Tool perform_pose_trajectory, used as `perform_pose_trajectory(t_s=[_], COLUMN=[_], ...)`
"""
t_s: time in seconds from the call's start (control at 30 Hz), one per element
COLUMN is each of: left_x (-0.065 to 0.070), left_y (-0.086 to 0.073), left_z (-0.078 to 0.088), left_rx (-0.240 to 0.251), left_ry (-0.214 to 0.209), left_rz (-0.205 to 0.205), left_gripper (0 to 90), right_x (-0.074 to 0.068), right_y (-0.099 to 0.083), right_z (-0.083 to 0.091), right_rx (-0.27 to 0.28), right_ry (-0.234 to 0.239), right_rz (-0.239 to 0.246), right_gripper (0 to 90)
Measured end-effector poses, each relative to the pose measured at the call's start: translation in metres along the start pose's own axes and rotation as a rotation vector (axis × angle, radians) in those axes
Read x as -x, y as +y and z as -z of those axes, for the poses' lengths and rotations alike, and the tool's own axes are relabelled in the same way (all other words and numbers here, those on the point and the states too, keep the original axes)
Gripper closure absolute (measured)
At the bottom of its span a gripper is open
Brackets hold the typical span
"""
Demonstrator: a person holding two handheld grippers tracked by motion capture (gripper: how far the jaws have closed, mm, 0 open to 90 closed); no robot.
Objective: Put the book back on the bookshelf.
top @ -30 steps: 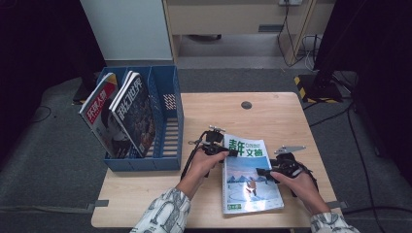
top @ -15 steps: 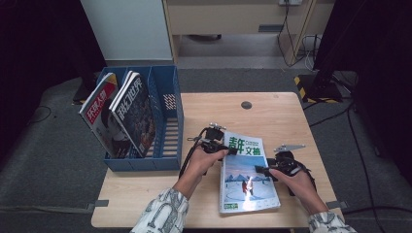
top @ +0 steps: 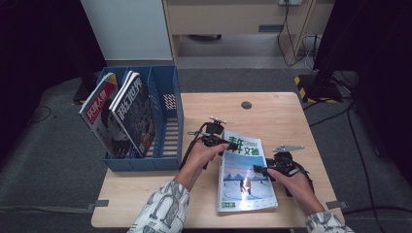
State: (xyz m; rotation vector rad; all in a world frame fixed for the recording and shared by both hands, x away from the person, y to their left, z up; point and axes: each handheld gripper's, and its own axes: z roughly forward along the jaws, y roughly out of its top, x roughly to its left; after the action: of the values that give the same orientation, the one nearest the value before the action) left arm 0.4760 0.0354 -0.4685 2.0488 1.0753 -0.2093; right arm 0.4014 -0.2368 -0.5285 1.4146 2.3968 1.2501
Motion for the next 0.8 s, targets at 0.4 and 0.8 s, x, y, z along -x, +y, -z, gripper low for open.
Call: perform_pose_trajectory(t_s=[0.4,0.8], left_x=[-0.004,-0.005], left_y=[0.005,0.006], left_z=[-0.012,-0.019], left_rx=[0.012,0.016], left_ry=[-0.011,-0.023], left_rz=[0.022,0.049], left_gripper=[59.2,61.8], right_x=[0.000,-0.001], right_y=[0.000,0.000], right_z=[0.000,-0.001], right_rx=[-0.001,-0.002], right_ry=[-0.001,0.005], right_rz=[0.004,0.012], right_gripper=[33.2,33.2])
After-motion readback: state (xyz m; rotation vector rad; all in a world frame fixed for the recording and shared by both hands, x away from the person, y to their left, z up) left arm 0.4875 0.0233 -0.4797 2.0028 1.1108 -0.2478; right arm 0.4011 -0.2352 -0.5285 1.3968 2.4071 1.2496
